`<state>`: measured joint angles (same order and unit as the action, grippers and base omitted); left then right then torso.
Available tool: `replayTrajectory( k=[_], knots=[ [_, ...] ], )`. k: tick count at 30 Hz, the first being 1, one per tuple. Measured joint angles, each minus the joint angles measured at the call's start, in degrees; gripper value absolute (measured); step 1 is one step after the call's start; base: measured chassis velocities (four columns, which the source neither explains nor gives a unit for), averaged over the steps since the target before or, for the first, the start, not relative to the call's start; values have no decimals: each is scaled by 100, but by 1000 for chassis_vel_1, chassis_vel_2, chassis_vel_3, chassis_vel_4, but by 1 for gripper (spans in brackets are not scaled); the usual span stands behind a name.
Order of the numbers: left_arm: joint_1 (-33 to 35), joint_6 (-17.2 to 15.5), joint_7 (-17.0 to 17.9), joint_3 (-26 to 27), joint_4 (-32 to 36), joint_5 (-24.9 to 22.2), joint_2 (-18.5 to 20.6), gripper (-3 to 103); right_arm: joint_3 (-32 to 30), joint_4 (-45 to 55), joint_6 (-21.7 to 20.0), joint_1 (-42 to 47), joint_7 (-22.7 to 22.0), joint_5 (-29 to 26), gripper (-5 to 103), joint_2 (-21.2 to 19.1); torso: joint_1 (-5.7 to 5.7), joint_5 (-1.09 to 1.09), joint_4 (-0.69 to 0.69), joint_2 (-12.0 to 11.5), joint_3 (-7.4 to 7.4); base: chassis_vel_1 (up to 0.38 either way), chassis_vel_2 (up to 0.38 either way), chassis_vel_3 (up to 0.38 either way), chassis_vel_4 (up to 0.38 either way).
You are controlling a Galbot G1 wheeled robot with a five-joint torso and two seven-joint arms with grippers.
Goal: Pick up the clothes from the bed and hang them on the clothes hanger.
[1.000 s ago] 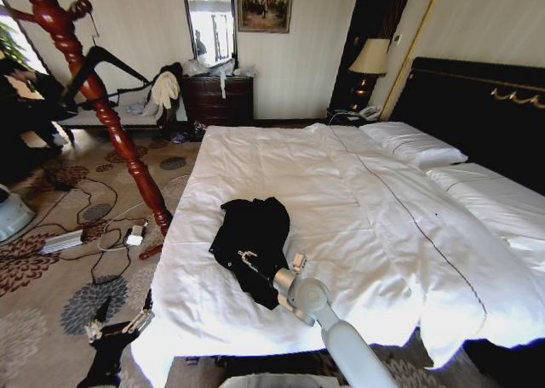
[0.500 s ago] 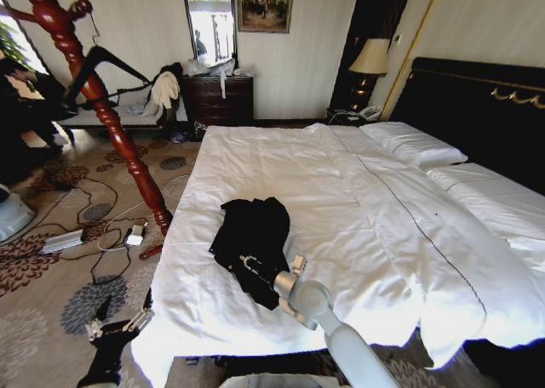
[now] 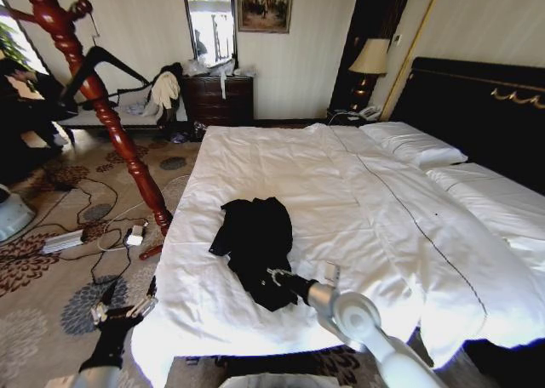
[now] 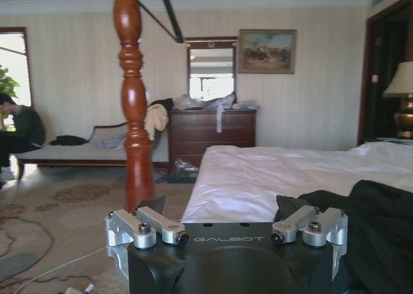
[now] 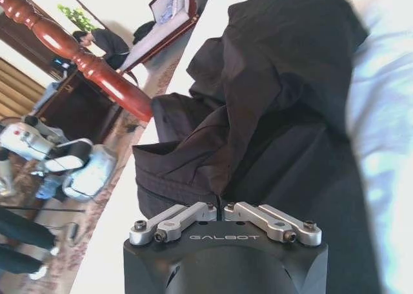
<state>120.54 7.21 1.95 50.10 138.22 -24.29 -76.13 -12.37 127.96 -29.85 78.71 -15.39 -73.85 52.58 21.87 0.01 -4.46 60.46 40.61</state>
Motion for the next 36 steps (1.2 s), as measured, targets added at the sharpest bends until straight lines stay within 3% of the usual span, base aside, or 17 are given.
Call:
replayTrajectory(
  k=[2,6,7,11,12,17,19,22,23,25,26,28,29,31,36],
  knots=[
    [-23,-80,38,-20,50,-37,138,98,-88,42,-5,71,15,27,0,-61,0,0,0,0,0,0,0,0,0],
    [-191,-445,219,-140,183,-280,887,98,-427,182,-20,349,60,140,0,-270,0,-1,-2,0,0,0,0,0,0],
    [-191,-445,219,-140,183,-280,887,98,-427,182,-20,349,60,140,0,-270,0,-1,-2,0,0,0,0,0,0],
    [-458,-977,456,-385,246,-1015,1414,98,-704,255,-36,575,62,225,0,-410,0,-1,0,0,0,0,0,0,0],
    [-458,-977,456,-385,246,-1015,1414,98,-704,255,-36,575,62,225,0,-410,0,-1,0,0,0,0,0,0,0],
    [-840,-1584,740,-702,316,-2671,2239,98,-991,327,-37,871,78,266,0,-594,0,-1,0,0,0,0,0,0,0],
    [-917,-1626,796,-751,316,-2848,2355,98,-1023,332,-37,907,80,269,0,-614,0,-1,1,0,0,0,0,0,0],
    [-1924,-1821,1161,-1470,158,-3896,3152,97,-1257,383,-32,1147,77,284,0,-733,0,-1,0,0,0,0,0,0,0],
    [-1924,-1821,1161,-1470,158,-3896,3152,97,-1257,383,-32,1147,77,284,0,-733,0,-1,0,0,0,0,0,0,0],
    [-2856,-1860,1266,-2179,-121,-4209,3485,96,-1419,427,-30,1333,31,286,0,-765,1,-2,-3,-1,0,0,0,0,0],
    [-2856,-1860,1266,-2179,-121,-4209,3485,96,-1419,427,-30,1333,31,286,0,-765,1,-2,-3,-1,0,0,0,0,0],
    [-3663,-1876,1299,-2915,-456,-4407,3644,98,-1579,457,-30,1547,12,303,0,-748,2,-2,-2,-1,1,0,0,0,0],
    [-3663,-1876,1299,-2915,-456,-4407,3644,98,-1579,457,-30,1547,12,303,0,-748,2,-2,-2,-1,1,0,0,0,0],
    [-4323,-1882,1285,-3604,-799,-4510,3665,98,-1690,465,-30,1704,6,329,0,-716,1,-1,0,-1,1,0,0,0,0],
    [-5317,-1883,1272,-4555,-1391,-4747,3455,97,-1909,520,-23,1944,20,337,0,-747,2,0,0,-1,1,0,0,0,0]
  ],
)
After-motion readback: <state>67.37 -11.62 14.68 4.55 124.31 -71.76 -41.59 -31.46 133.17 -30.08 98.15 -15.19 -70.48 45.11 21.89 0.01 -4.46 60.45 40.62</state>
